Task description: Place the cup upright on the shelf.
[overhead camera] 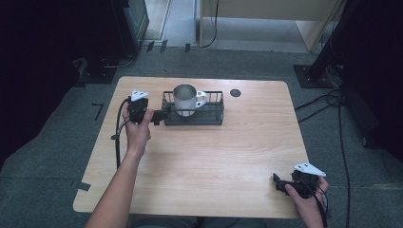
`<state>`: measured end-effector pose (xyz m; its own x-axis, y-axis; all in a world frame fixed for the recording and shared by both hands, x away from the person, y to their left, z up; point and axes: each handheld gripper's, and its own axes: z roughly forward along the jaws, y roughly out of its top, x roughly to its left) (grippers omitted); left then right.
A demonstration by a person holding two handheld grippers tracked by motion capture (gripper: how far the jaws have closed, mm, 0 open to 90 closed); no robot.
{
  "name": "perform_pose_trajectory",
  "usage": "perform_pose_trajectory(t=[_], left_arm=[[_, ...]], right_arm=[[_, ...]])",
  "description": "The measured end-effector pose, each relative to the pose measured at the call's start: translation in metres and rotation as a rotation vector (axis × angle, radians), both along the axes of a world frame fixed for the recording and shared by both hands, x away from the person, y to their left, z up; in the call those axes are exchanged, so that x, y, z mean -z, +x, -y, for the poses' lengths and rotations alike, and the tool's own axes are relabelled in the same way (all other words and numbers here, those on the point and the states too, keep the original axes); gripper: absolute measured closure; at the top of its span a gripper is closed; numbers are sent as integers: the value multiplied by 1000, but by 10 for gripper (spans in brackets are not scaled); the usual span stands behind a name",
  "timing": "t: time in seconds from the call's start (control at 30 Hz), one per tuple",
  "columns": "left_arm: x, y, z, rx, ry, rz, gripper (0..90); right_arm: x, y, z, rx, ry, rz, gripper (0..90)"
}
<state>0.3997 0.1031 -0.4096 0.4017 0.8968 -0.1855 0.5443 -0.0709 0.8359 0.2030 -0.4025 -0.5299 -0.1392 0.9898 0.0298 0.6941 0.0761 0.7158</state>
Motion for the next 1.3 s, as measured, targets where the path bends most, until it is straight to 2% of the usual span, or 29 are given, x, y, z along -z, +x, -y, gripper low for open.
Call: perform_pose_trajectory(t=[0.17, 0.27, 0.43, 0.5, 0.57, 0.87, 1.3], left_arm=[[11, -19, -14, -19, 12, 2, 0], [19, -31, -22, -31, -1, -6, 0], [33, -51, -31, -41, 31, -13, 0], [38, -60, -36, -44, 9, -11, 0], [44, -68, -40, -53, 13, -13, 0], [73, -97, -66, -93, 20, -60, 0], [96, -133, -103, -148, 82, -96, 0]], right_arm=[[0, 0, 0, 0, 0, 0, 0], [0, 0, 0, 0, 0, 0, 0], [0, 0, 0, 0, 0, 0, 0], [0, 0, 0, 0, 0, 0, 0], [0, 0, 0, 0, 0, 0, 0], [0, 0, 0, -2, -2, 1, 0], [0, 0, 0, -1, -2, 1, 0]])
